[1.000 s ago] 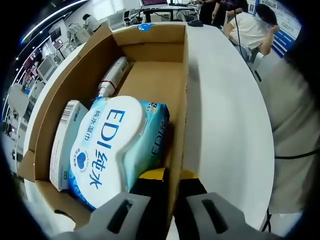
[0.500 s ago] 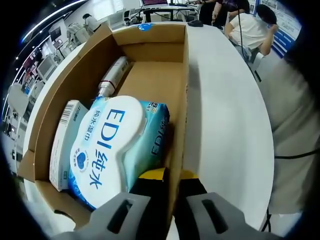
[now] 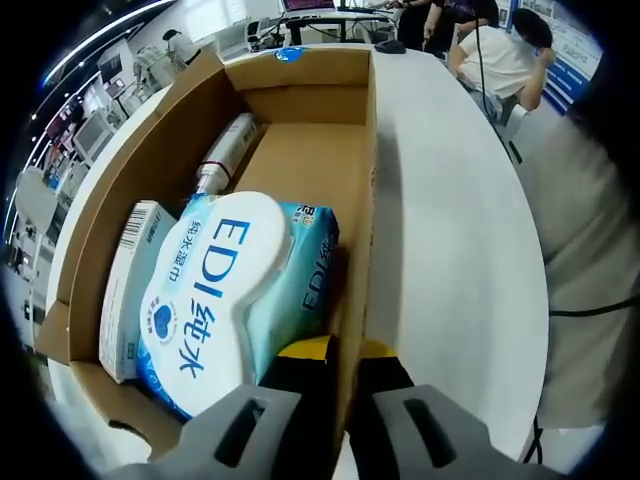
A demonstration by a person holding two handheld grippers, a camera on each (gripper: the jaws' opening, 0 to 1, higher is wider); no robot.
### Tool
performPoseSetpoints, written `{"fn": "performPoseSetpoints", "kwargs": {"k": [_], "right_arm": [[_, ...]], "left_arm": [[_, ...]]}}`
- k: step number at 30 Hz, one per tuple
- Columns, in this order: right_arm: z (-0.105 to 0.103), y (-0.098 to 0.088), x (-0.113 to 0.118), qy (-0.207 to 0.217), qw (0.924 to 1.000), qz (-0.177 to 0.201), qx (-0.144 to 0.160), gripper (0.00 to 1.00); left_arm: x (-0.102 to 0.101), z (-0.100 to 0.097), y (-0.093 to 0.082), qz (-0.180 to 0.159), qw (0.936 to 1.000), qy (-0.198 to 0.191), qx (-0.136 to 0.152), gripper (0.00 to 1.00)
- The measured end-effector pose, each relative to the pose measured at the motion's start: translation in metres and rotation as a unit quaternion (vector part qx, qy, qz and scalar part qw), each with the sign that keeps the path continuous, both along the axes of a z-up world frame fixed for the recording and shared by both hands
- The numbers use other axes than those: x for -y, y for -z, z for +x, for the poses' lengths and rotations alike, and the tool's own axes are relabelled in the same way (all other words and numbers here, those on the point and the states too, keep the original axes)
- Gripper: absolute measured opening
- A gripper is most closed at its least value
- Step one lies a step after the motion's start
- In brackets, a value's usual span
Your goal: Operate the shoe box by opening the lid, removing the specified soft item, and placing it in the target area until the item is outside and the box remains undamaged.
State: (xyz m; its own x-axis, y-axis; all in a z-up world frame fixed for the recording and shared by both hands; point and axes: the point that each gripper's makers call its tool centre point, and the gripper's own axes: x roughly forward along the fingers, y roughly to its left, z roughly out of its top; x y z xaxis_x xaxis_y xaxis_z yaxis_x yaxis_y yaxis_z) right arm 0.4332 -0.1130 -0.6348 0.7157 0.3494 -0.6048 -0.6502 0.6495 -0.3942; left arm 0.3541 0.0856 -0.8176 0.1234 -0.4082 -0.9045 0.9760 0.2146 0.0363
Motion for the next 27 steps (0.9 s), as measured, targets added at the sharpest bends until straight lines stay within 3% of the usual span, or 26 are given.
{"fn": "performPoseSetpoints", "kwargs": {"k": [10, 16, 27], "right_arm": [[0.0, 0.018, -0.016, -0.018, 0.9994, -0.031, -0.002, 0.38], [-0.001, 0.028, -0.027, -0.025, 0.9993, -0.026, -0.005, 0.38], [0.0, 0.062, -0.04, -0.071, 0.9945, -0.068, -0.035, 0.37]], "left_arm": [[0.0, 0.0, 0.0, 0.0, 1.0, -0.001, 0.0, 0.02], [0.0, 0.0, 0.0, 0.0, 1.0, -0.003, 0.001, 0.02], [0.0, 0.0, 0.0, 0.0, 1.0, -0.003, 0.0, 0.02]]}}
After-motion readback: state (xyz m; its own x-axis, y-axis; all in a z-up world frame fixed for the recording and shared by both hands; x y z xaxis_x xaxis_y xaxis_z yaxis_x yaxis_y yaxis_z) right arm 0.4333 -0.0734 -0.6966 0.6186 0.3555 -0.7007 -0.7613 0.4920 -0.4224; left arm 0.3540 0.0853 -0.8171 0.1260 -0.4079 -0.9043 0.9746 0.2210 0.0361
